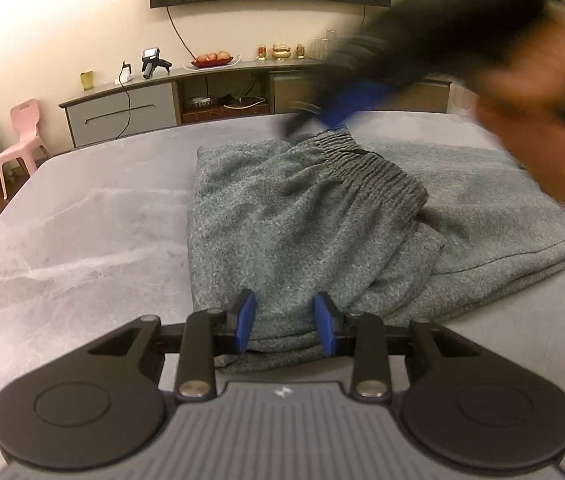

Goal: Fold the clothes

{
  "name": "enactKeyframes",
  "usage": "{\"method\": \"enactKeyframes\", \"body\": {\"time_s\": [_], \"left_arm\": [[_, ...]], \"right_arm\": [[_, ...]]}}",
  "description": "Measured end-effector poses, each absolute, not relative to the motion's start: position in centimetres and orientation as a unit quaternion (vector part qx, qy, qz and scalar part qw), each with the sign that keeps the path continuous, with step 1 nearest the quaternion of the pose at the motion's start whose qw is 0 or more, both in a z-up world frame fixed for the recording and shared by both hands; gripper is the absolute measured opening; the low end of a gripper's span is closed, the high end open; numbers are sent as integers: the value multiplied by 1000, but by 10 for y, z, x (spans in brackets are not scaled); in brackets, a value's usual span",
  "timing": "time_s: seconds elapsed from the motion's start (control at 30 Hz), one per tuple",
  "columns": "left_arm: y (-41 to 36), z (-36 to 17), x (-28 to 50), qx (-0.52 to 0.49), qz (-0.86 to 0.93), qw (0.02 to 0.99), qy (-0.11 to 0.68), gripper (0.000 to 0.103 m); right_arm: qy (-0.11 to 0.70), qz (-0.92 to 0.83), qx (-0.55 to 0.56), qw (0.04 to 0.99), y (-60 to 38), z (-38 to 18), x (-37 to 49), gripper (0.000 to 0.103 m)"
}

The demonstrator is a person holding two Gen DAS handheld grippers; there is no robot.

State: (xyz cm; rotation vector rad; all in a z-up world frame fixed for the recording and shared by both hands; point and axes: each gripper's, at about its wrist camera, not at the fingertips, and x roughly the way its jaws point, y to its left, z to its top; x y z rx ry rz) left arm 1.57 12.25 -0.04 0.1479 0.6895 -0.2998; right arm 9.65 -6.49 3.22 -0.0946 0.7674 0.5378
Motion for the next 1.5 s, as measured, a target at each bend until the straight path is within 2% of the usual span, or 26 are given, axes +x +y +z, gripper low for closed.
{"method": "enactKeyframes", "body": {"time_s": [0.07, 0.13, 0.37, 0.53, 0.67, 0.77, 0.87, 0.93, 1.23, 1.3, 1.33, 1.43, 1.47, 1.5], "left_arm": [[119, 0, 17, 73, -145, 927, 339, 34], [116, 8, 15, 72, -134, 932, 330, 35], [106, 50, 10, 31, -104, 956, 272, 33], [73, 62, 28, 25, -116, 957, 266, 33], [25, 49, 47, 53, -143, 947, 283, 33], [-6, 25, 58, 80, -157, 928, 328, 34], [-29, -3, 59, 140, -139, 917, 347, 34], [-41, -11, 54, 177, -130, 917, 333, 42], [-40, 1, 55, 149, -122, 921, 338, 43], [-40, 17, 48, 120, -124, 926, 336, 41], [-41, 29, 42, 100, -134, 930, 327, 41], [-50, 65, 22, 43, -166, 939, 298, 51], [-59, 75, 17, 29, -179, 940, 290, 53], [-72, 81, 15, 21, -189, 938, 291, 54]], "right_arm": [[405, 254, -71, 876, -79, -3, 76, 45], [387, 259, -89, 880, -87, -22, 65, 45], [384, 228, -66, 892, -108, 1, 47, 45], [372, 183, -77, 907, -148, -3, 33, 45], [390, 149, -62, 907, -182, -26, 45, 45], [408, 143, -47, 900, -196, -48, 52, 45], [396, 148, -49, 905, -204, -60, 51, 45], [391, 152, -47, 906, -208, -60, 47, 45], [391, 146, -45, 908, -235, -46, 21, 45], [402, 139, -37, 904, -255, -40, 7, 50], [404, 137, -31, 904, -268, -35, -2, 57], [373, 123, -11, 919, -317, -7, -43, 81], [357, 111, 3, 927, -337, 3, -57, 87], [343, 91, 24, 935, -359, 9, -68, 88]]}}
